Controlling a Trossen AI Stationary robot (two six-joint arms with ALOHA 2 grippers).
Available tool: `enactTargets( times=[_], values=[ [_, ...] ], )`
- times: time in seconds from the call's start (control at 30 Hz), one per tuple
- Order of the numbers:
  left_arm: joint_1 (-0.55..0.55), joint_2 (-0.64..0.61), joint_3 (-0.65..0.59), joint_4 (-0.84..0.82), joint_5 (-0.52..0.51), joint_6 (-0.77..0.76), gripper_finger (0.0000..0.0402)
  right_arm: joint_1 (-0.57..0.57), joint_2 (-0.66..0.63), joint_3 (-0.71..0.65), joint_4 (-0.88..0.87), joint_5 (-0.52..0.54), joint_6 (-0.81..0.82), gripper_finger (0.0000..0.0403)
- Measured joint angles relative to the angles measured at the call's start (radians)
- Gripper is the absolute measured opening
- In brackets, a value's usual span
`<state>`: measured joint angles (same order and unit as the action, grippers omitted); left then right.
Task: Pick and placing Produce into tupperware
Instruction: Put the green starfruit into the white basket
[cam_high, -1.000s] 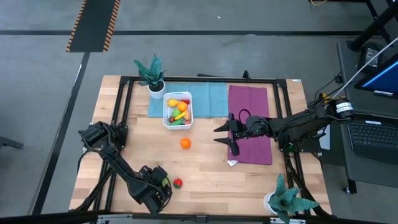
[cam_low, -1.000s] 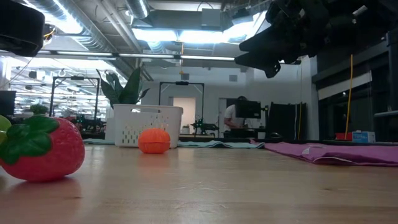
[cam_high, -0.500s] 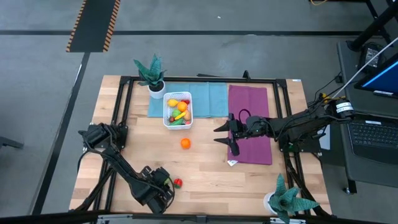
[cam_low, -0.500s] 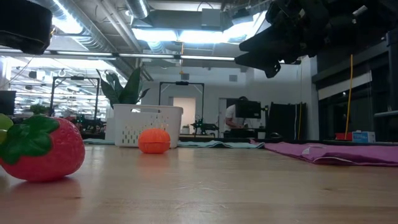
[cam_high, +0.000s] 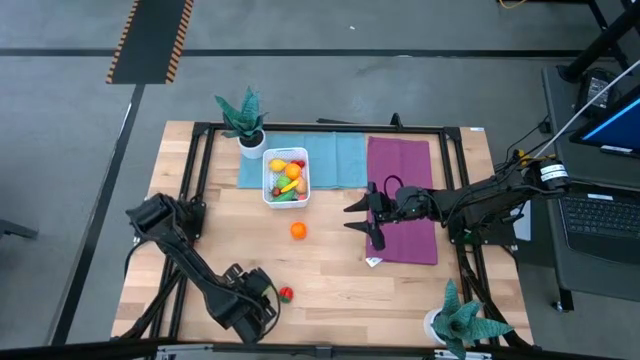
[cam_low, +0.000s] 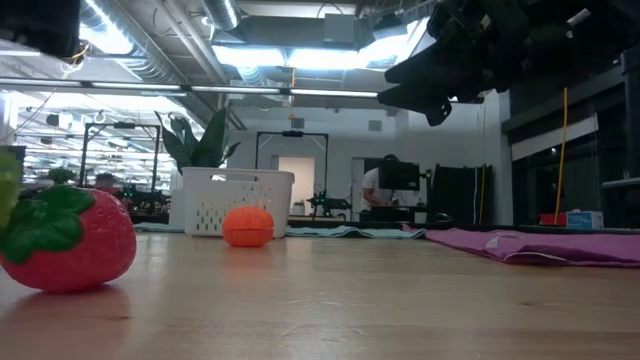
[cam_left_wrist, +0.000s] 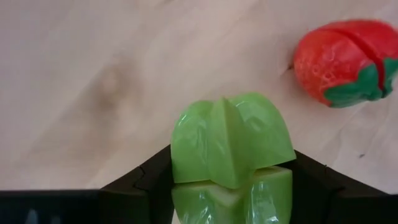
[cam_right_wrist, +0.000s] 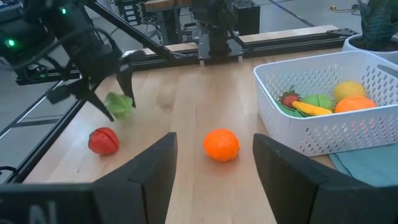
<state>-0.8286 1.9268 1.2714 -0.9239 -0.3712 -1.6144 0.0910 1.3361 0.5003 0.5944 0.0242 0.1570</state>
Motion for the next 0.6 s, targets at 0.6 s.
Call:
enactTargets(
  times=[0.6],
  values=[
    [-0.047,-0.27,0.002,-0.225,-0.202,0.004,0.0207,0.0,0.0,0.0,-0.042,0.0,0.047,0.0213]
  ],
)
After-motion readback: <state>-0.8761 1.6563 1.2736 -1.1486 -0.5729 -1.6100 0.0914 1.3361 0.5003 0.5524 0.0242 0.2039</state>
